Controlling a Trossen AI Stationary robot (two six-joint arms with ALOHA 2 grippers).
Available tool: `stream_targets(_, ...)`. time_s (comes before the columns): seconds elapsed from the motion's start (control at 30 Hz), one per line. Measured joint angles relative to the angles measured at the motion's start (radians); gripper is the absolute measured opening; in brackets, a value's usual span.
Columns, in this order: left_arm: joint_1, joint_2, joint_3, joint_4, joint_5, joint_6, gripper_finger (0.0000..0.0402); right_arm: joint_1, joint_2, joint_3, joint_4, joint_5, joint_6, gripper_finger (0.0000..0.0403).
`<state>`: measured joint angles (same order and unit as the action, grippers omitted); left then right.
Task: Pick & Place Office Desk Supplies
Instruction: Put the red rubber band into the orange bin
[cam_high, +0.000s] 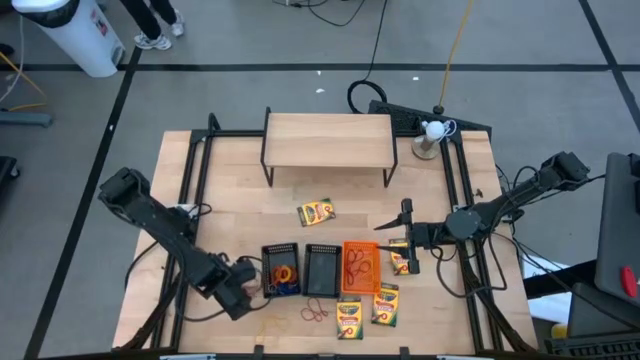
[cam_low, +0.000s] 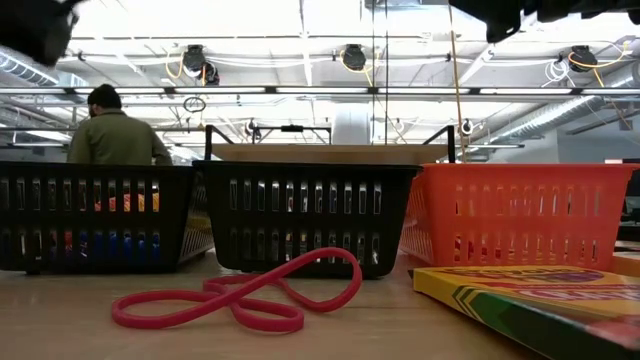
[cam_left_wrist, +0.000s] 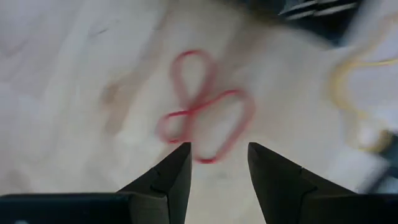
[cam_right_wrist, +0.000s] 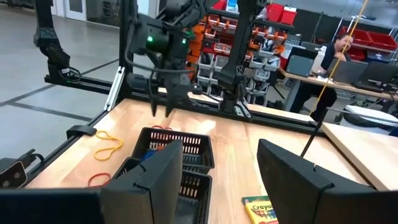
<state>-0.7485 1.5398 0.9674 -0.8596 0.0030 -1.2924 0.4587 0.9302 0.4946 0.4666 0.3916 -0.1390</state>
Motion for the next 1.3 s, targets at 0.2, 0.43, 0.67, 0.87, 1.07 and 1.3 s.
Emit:
stream_targets(0.2, 0.001, 0.000, -0.096, 0.024, -0.019, 0.007, 0.0159, 0.000, 0.000, 0.000, -0.033, 0.000, 0.018, 0.0196)
stream_targets(0.43, 0.001, 0.000, -0.141, 0.109, -0.022, 0.090, 0.0159, 0.000, 0.001, 0.000, -0.038, 0.001, 0.014, 0.0196)
stream_targets(0.67, 0.001, 0.000, -0.141, 0.116, -0.059, 0.189, 0.0159, 0.000, 0.001, 0.000, -0.038, 0.002, -0.002, 0.0196)
stream_targets(0.87, 0.002, 0.000, -0.141, 0.174, -0.118, 0.282, 0.0159, 0.000, 0.001, 0.000, -0.039, 0.003, -0.007, 0.0196)
stream_targets(1.07, 0.007, 0.039, -0.141, 0.178, -0.080, 0.303, 0.0159, -0.002, 0.001, 0.000, -0.052, 0.004, -0.015, 0.0196)
stream_targets(1.3, 0.009, 0.134, -0.132, 0.186, -0.007, 0.343, 0.0159, -0.021, 0.001, 0.000, -0.049, 0.005, 0.018, 0.0196)
